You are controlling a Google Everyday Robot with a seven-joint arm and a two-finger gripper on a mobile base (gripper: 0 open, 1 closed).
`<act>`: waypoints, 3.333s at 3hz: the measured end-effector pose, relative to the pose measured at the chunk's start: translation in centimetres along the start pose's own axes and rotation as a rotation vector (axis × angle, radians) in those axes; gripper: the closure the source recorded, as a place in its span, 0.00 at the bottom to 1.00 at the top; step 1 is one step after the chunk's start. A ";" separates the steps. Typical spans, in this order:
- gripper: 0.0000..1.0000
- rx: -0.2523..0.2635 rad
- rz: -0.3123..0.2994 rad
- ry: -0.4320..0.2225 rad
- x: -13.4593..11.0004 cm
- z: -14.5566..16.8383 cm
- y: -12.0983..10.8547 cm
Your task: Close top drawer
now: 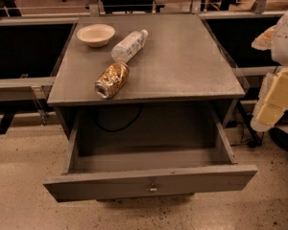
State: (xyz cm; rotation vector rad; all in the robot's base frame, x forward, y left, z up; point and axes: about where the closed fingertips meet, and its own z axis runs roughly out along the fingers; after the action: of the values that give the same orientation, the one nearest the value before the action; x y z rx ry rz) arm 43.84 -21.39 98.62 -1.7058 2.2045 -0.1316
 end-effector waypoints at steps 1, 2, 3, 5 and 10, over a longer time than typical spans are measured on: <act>0.00 0.000 0.000 0.000 0.0 0.0 0.0; 0.00 -0.030 -0.002 -0.011 0.3 3.4 1.0; 0.00 -0.064 -0.029 -0.055 0.7 9.4 3.9; 0.14 -0.199 -0.145 -0.067 1.6 20.0 12.5; 1.00 -0.303 -0.243 -0.092 1.5 24.2 16.6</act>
Offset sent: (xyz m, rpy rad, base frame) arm 0.0032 0.0151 -0.1439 0.0635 0.1169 0.0459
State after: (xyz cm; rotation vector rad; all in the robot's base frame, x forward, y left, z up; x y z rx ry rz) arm 36.12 -14.96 71.02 -2.0928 2.0236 0.2282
